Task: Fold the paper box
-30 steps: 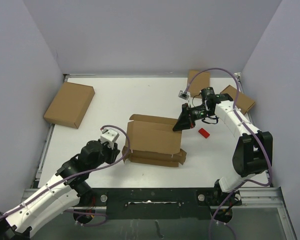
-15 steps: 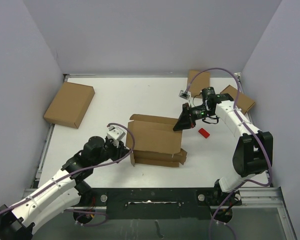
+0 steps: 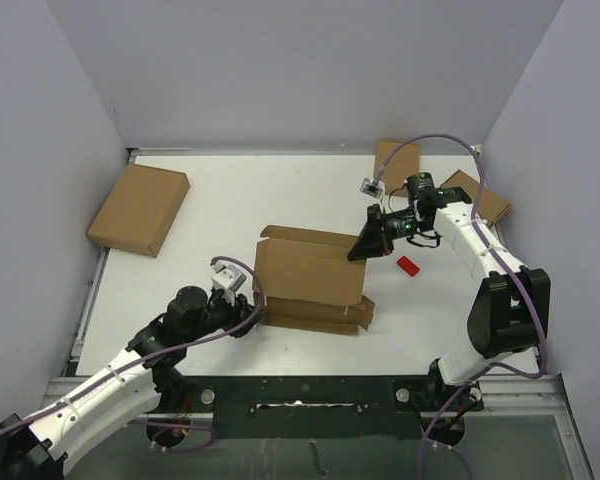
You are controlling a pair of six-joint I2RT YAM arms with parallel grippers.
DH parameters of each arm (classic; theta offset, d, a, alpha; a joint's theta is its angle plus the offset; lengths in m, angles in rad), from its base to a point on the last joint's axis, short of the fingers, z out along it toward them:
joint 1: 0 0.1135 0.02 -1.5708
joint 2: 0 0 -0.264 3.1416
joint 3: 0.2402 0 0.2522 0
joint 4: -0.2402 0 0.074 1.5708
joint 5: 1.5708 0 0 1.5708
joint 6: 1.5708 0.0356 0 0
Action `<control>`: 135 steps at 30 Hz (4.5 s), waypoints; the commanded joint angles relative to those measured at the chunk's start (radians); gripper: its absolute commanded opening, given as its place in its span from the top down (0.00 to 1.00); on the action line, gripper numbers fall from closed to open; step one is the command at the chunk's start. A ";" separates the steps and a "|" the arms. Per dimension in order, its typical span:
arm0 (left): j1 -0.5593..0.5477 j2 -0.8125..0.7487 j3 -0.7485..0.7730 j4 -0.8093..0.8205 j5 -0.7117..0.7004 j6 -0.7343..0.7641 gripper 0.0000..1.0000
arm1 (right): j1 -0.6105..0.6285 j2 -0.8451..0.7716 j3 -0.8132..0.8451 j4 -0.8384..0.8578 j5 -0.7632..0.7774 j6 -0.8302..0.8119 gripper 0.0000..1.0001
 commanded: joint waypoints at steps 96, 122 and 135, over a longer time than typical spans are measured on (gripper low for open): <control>-0.120 0.098 -0.034 0.176 -0.006 0.059 0.50 | -0.009 -0.027 0.000 0.025 -0.004 -0.023 1.00; -0.259 0.323 0.011 0.420 -0.422 0.131 0.60 | -0.008 -0.028 -0.012 0.041 -0.017 -0.012 1.00; -0.294 0.443 0.057 0.439 -0.577 0.096 1.00 | -0.001 -0.046 -0.031 0.081 -0.011 0.020 1.00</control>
